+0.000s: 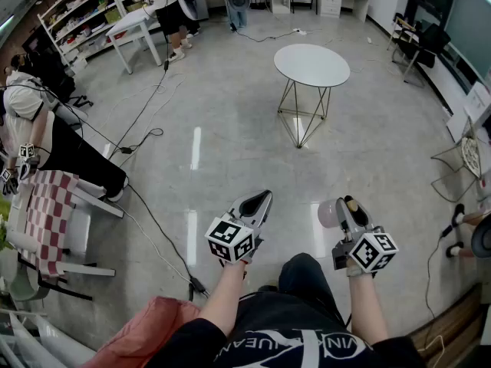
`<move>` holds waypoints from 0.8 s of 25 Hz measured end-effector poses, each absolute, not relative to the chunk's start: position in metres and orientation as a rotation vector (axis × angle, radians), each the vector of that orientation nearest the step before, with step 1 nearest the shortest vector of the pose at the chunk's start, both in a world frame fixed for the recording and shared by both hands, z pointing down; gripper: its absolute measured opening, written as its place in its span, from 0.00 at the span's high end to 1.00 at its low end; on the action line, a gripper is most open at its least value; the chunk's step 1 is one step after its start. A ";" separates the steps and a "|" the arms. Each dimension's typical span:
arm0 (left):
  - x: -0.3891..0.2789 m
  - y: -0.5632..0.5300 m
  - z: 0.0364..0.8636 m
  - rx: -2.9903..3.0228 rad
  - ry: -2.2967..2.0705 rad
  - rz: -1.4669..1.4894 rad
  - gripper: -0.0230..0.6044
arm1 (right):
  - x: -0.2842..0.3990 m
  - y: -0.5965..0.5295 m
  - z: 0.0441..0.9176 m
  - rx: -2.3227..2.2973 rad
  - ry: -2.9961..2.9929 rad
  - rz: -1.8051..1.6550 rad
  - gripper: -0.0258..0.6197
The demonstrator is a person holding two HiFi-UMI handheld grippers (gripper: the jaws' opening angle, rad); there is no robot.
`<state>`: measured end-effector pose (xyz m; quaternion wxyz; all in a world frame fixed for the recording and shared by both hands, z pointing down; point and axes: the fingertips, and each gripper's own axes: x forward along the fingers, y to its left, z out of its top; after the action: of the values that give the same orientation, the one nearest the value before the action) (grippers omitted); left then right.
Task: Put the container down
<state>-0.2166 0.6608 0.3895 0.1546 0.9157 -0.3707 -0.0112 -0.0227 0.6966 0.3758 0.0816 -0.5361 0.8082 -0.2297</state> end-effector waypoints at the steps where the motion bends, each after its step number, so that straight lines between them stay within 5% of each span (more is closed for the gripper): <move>1: -0.217 0.660 0.391 2.622 -1.064 -0.030 0.94 | -0.023 0.695 0.377 -1.600 2.416 -0.690 0.76; 20: -0.213 0.572 0.411 2.553 -1.108 0.005 0.94 | -0.017 0.602 0.398 -1.545 2.450 -0.744 0.76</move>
<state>-0.2134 0.5719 0.4112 0.1783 0.9026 -0.3919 0.0017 -0.0174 0.6015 0.3983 0.0755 -0.5151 0.8170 -0.2480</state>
